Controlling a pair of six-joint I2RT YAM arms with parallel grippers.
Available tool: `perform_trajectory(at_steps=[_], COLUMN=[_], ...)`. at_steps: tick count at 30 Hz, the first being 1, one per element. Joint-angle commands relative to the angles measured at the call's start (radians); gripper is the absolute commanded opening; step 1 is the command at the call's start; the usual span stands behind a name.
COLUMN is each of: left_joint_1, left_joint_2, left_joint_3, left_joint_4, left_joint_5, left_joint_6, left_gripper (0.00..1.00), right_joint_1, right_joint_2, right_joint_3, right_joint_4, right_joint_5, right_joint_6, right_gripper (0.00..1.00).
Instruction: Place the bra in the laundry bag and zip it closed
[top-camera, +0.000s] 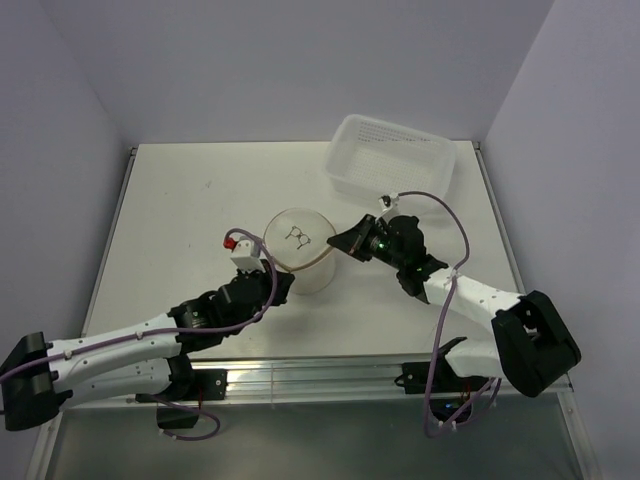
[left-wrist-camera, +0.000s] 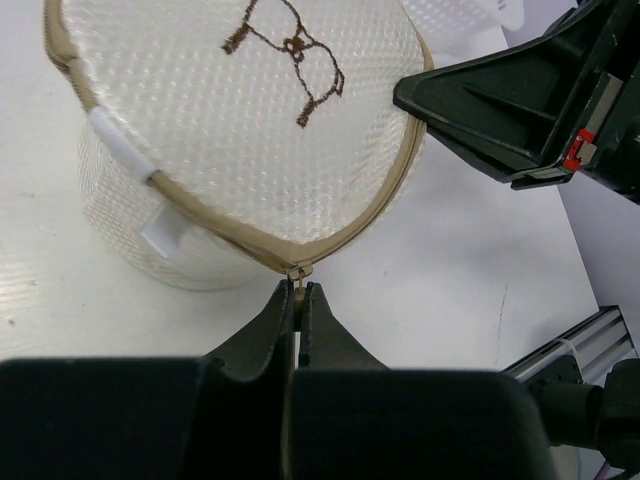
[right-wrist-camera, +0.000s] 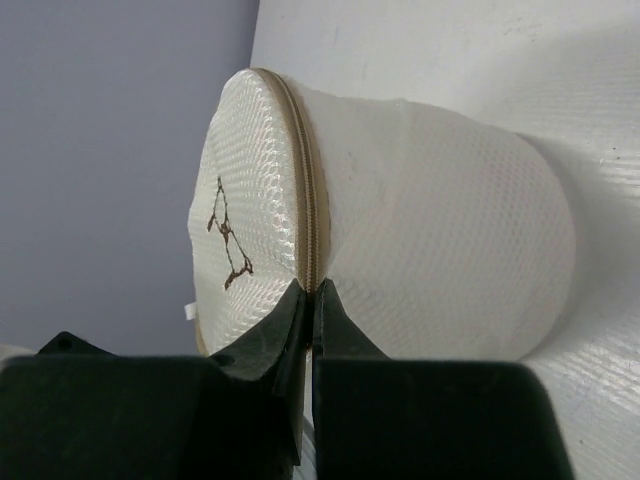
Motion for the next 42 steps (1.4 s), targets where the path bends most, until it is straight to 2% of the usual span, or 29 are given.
perform_trajectory(at_steps=[1,7,8,10,11,14,17,21,23,26,28,29,33,34,35,37,42], left_joint_1=[0.012,0.018,0.018,0.018,0.018,0.018,0.018,0.017,0.012,0.004,0.001,0.001,0.0,0.0,0.0,0.0,0.003], left_joint_2=[-0.087,-0.123,-0.113,-0.104,-0.095,-0.061,-0.011,0.046,0.072,0.091,0.095,0.097,0.08,0.075,0.063,0.048,-0.02], left_joint_3=[-0.023,-0.017,-0.006,0.0,-0.002,-0.005,0.0,0.015,0.024,0.035,0.035,0.035,0.027,0.021,0.018,0.014,0.001], left_joint_4=[-0.103,-0.135,-0.14,-0.123,-0.105,-0.015,0.068,0.141,0.165,0.168,0.17,0.168,0.136,0.13,0.121,0.084,-0.014], left_joint_5=[-0.042,-0.05,-0.05,-0.028,-0.019,0.019,0.048,0.091,0.11,0.111,0.113,0.114,0.105,0.104,0.101,0.084,0.027], left_joint_6=[0.016,0.019,0.019,0.018,0.015,0.004,-0.004,-0.002,-0.002,0.001,0.003,0.004,0.006,0.007,0.007,0.015,0.039], left_gripper=[0.0,0.0,0.0,0.0,0.0,0.0,0.0,0.0,0.0,0.0,0.0,0.0,0.0,0.0,0.0,0.0,0.0], right_joint_1=[-0.058,-0.068,-0.068,-0.063,-0.042,0.024,0.073,0.152,0.201,0.228,0.233,0.231,0.23,0.23,0.227,0.218,0.127], right_joint_2=[0.034,0.057,0.055,0.036,0.023,-0.05,-0.128,-0.147,-0.136,-0.119,-0.098,-0.093,-0.078,-0.076,-0.075,-0.075,-0.054], right_joint_3=[0.081,0.127,0.135,0.163,0.161,0.105,-0.004,-0.076,-0.067,-0.046,-0.044,-0.046,-0.023,-0.021,-0.015,-0.001,0.042], right_joint_4=[-0.016,-0.045,-0.068,-0.115,-0.147,-0.157,-0.087,-0.005,0.022,0.017,0.038,0.052,0.021,0.017,0.003,-0.013,-0.082], right_joint_5=[0.006,0.009,0.0,-0.007,0.01,0.05,0.099,0.099,0.073,0.07,0.072,0.087,0.137,0.145,0.156,0.168,0.147], right_joint_6=[-0.082,-0.115,-0.122,-0.152,-0.156,-0.146,-0.064,0.023,0.042,0.048,0.065,0.069,0.045,0.04,0.034,0.002,-0.099], right_gripper=[0.0,0.0,0.04,0.24,0.51,0.83,0.85,0.81,0.73,0.72,0.68,0.57,0.33,0.24,0.09,0.01,0.0])
